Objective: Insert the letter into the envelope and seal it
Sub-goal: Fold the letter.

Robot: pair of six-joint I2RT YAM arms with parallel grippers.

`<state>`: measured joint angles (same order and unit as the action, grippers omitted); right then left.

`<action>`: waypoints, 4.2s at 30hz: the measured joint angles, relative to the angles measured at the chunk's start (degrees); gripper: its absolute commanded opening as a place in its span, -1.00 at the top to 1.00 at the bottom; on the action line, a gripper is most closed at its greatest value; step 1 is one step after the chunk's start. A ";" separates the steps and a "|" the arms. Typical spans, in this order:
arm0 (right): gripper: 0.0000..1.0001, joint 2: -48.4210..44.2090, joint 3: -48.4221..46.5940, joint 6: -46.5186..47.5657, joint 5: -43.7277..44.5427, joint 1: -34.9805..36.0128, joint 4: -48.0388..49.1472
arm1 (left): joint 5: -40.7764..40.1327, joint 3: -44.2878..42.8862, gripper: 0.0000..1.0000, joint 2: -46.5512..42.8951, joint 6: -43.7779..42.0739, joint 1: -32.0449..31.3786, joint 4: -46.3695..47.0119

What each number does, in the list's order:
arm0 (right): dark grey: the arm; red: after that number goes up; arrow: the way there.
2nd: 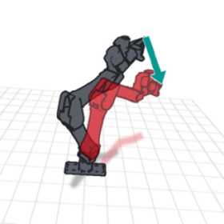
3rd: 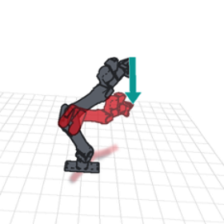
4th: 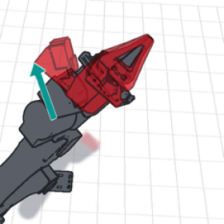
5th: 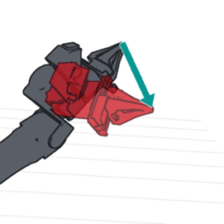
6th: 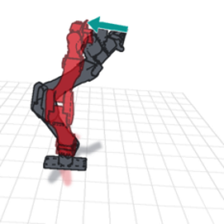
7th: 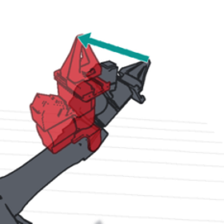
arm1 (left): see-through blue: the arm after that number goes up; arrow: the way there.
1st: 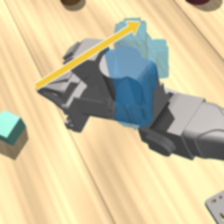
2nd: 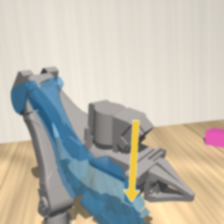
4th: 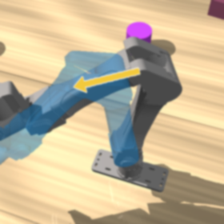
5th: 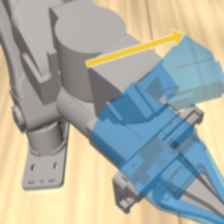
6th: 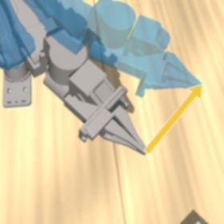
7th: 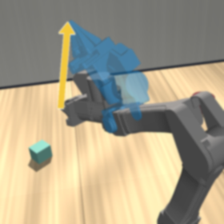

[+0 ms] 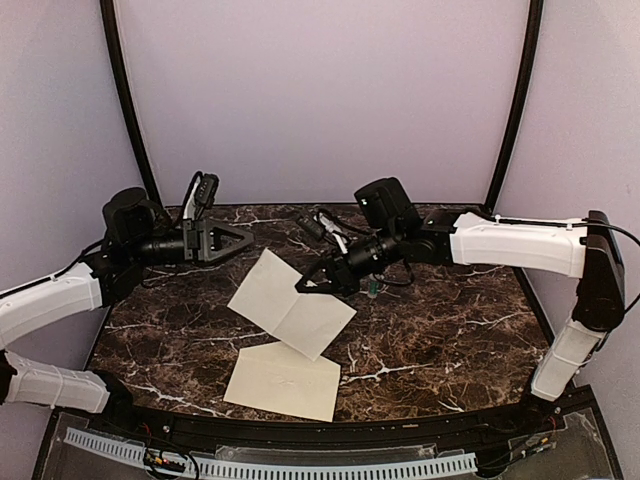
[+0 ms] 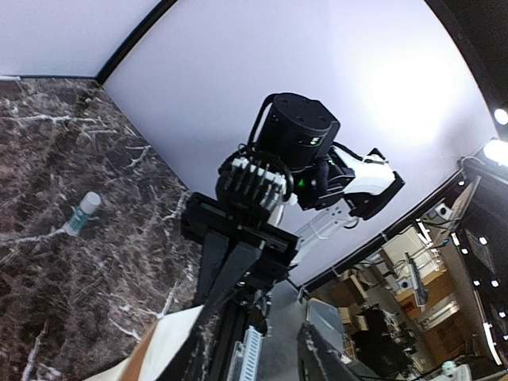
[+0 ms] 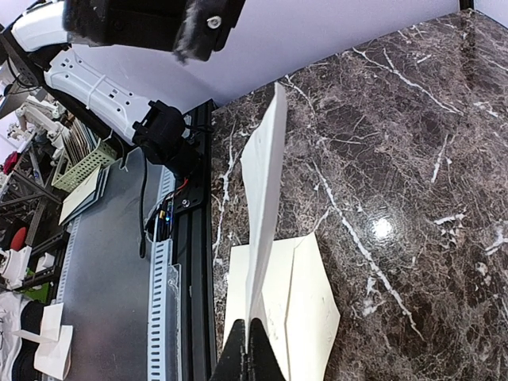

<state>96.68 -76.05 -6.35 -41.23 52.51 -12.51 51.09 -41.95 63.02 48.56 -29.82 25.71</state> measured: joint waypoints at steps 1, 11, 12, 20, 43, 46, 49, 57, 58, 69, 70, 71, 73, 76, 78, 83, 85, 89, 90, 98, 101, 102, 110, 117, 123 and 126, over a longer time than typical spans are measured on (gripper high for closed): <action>1.00 0.00 0.00 -0.02 -0.07 0.00 0.00 | -0.20 -0.31 -0.07 -0.52 -1.46 0.55 -1.70; 1.00 -0.48 -0.02 -0.44 -1.66 0.59 -0.35 | -3.06 -12.44 -0.83 2.99 -24.02 2.10 -23.37; 1.00 -0.50 -0.07 -0.44 -1.79 0.74 -0.48 | -2.56 -13.22 -0.83 4.07 -25.86 1.81 -24.87; 1.00 -0.50 -1.07 -0.46 -2.80 1.22 -1.25 | 4.02 -14.38 -0.33 9.16 -35.23 -1.14 -33.35; 0.37 -0.52 -1.20 -0.61 -4.79 0.74 -1.60 | 11.63 -14.25 1.00 9.40 -37.18 -1.31 -33.51; 0.22 -0.70 -1.20 0.09 -5.29 0.52 -2.03 | 12.22 -14.25 1.00 9.44 -37.16 -1.31 -33.05; 0.33 -1.01 -1.20 0.28 -5.42 0.26 -2.69 | 13.11 -14.27 1.00 9.64 -36.68 -1.14 -32.30; 0.91 -2.95 0.44 0.24 -5.46 -0.68 -2.95 | 15.78 -15.26 1.00 10.14 -35.28 1.11 -30.03; 1.00 -3.10 0.59 0.11 -5.46 -0.74 -2.95 | 16.00 -15.30 1.00 10.14 -35.30 1.51 -30.03; 1.00 -4.46 1.51 -1.55 -5.40 -0.94 -0.72 | 2.89 -17.18 -0.66 10.27 -38.42 2.97 -34.21; 1.00 -4.55 1.51 -1.86 -5.20 -0.94 -0.24 | -1.29 -17.22 -0.68 9.88 -38.93 2.97 -34.60; 1.00 -4.63 1.51 -2.08 -4.94 -0.94 0.09 | -4.24 -17.22 -0.73 9.31 -39.23 2.99 -34.97; 1.00 -4.81 1.51 -2.75 -3.82 -0.94 0.66 | -11.98 -17.22 -0.78 7.41 -39.91 2.99 -35.71; 1.00 -5.44 2.10 -4.42 -1.46 -0.94 2.69 | -19.58 -17.22 -0.76 2.38 -41.68 3.10 -35.67; 1.00 -5.90 2.84 -5.79 0.00 -0.92 4.66 | -19.89 -17.22 -0.72 -0.48 -42.53 3.02 -35.12; 1.00 -6.05 3.67 -8.79 3.91 -0.68 9.70 | -16.33 -17.97 -0.64 -0.72 -43.87 -1.40 -34.23; 1.00 -6.05 3.65 -9.44 5.40 -0.57 11.26 | -15.76 -17.99 -0.64 1.62 -44.26 -3.76 -34.93; 1.00 -5.40 2.71 -10.01 7.45 -0.26 12.57 | -14.86 -17.99 -0.65 6.73 -44.87 -7.87 -36.61; 1.00 -5.16 2.43 -10.05 7.78 -0.15 12.81 | -14.69 -17.99 -0.64 7.65 -45.03 -8.63 -37.07; 1.00 -3.32 0.68 -10.01 8.48 0.37 12.92 | -14.93 -18.12 0.07 9.51 -46.80 -10.58 -39.15; 1.00 -3.13 0.61 -9.79 8.48 0.37 12.85 | -15.34 -18.14 0.25 9.51 -47.50 -10.58 -39.36; 1.00 -3.06 0.59 -9.64 8.48 0.37 12.76 | -15.54 -18.16 0.26 9.51 -47.71 -10.58 -39.45; 1.00 -2.49 -0.55 -7.58 7.85 0.37 10.71 | -15.78 -19.08 0.82 9.77 -49.53 -10.58 -40.81; 0.71 -2.08 -1.31 -6.08 7.65 0.35 8.48 | -15.56 -19.10 1.00 10.38 -49.59 -10.58 -41.48; -0.10 -4.83 0.28 -4.50 8.37 -0.59 7.61 | -15.63 -19.06 1.00 10.43 -49.40 -10.58 -41.64; -0.37 -8.59 1.73 -4.22 8.59 -1.77 7.41 | -13.68 -19.06 1.00 10.45 -49.27 -10.58 -41.55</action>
<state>88.09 -74.32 -10.57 -32.64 50.74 -5.10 37.41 -61.01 73.47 -0.71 -40.40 -15.84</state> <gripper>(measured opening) 0.577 0.008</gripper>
